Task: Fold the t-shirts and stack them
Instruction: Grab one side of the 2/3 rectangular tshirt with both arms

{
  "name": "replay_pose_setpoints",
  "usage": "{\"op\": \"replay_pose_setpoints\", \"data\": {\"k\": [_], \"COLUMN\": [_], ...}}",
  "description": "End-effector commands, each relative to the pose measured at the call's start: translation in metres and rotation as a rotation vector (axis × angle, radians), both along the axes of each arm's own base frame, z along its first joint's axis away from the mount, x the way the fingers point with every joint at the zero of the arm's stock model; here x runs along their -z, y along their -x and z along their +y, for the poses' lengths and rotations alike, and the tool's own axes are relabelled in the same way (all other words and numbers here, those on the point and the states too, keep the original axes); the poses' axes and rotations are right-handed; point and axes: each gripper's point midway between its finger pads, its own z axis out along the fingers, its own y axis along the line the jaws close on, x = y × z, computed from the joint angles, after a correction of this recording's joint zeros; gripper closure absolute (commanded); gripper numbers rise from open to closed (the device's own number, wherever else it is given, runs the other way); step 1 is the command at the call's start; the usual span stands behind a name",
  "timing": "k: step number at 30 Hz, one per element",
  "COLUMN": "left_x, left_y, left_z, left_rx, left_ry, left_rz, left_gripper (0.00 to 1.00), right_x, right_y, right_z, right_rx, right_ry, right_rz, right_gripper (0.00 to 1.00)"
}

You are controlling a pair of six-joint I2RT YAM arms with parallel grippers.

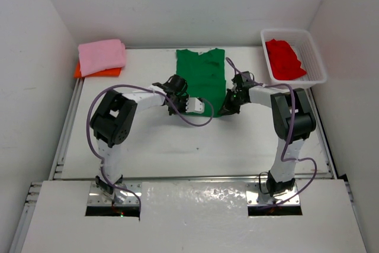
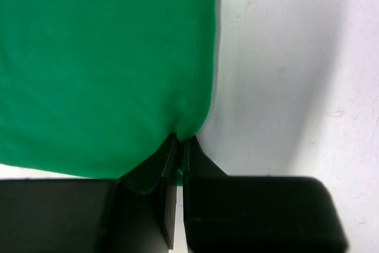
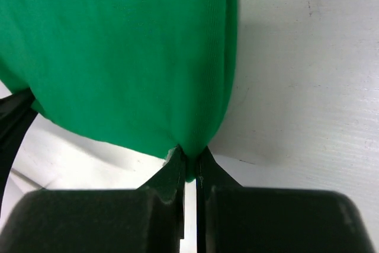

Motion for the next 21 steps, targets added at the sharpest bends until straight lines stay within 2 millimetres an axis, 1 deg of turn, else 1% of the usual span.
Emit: {"op": "replay_pose_setpoints", "data": {"k": [1, 3, 4, 5, 8, 9, 10, 11, 12, 13, 14, 15, 16, 17, 18, 19, 20, 21], "left_x": [-0.001, -0.008, -0.006, -0.011, -0.018, -0.020, -0.017, -0.029, -0.030, -0.026, -0.034, -0.028, -0.037, -0.037, -0.030, -0.040, -0.041, -0.040], "left_y": [-0.006, -0.007, -0.003, 0.000, 0.020, 0.028, 0.041, 0.045, 0.055, 0.071, 0.080, 0.100, 0.113, 0.126, 0.145, 0.157, 0.167, 0.185], "left_z": [0.003, 0.007, 0.010, 0.011, 0.017, 0.020, 0.023, 0.024, 0.029, 0.031, 0.032, 0.040, 0.037, 0.039, 0.048, 0.045, 0.046, 0.053], "left_rx": [-0.102, -0.143, -0.151, -0.149, -0.149, -0.147, -0.141, -0.136, -0.136, -0.135, -0.132, -0.130, -0.111, -0.102, -0.094, -0.074, -0.068, -0.062], "left_ry": [0.018, 0.033, 0.026, 0.031, 0.026, 0.016, 0.001, 0.010, -0.004, -0.021, -0.015, -0.045, -0.039, -0.048, -0.079, -0.065, -0.068, -0.090], "left_rz": [0.023, 0.034, 0.046, 0.042, 0.064, 0.074, 0.092, 0.071, 0.079, 0.107, 0.103, 0.147, 0.144, 0.158, 0.188, 0.173, 0.183, 0.227], "left_gripper": [1.00, 1.00, 1.00, 1.00, 1.00, 1.00, 1.00, 1.00, 1.00, 1.00, 1.00, 1.00, 1.00, 1.00, 1.00, 1.00, 1.00, 1.00], "right_x": [0.009, 0.003, 0.001, -0.001, -0.007, -0.005, -0.014, -0.016, -0.014, -0.025, -0.028, -0.026, -0.037, -0.039, -0.034, -0.036, -0.046, -0.041], "right_y": [0.010, 0.014, 0.015, 0.018, 0.035, 0.047, 0.050, 0.058, 0.073, 0.078, 0.088, 0.105, 0.115, 0.124, 0.145, 0.155, 0.161, 0.179], "right_z": [-0.010, -0.012, -0.012, -0.011, -0.008, -0.010, -0.011, -0.009, -0.011, -0.009, -0.005, -0.006, -0.001, -0.001, -0.005, -0.005, -0.006, -0.011], "right_rx": [0.005, -0.009, -0.017, -0.021, -0.046, -0.066, -0.079, -0.103, -0.123, -0.159, -0.194, -0.224, -0.253, -0.264, -0.273, -0.286, -0.285, -0.286], "right_ry": [0.038, 0.041, 0.037, 0.028, -0.002, 0.005, 0.006, 0.010, 0.019, 0.015, 0.015, 0.021, 0.015, 0.013, 0.018, 0.022, 0.017, 0.027], "right_rz": [0.018, 0.001, -0.008, -0.014, -0.021, -0.007, -0.029, -0.033, -0.008, -0.043, -0.047, -0.021, -0.048, -0.043, -0.004, -0.003, -0.043, -0.004], "right_gripper": [1.00, 1.00, 1.00, 1.00, 1.00, 1.00, 1.00, 1.00, 1.00, 1.00, 1.00, 1.00, 1.00, 1.00, 1.00, 1.00, 1.00, 1.00]}}
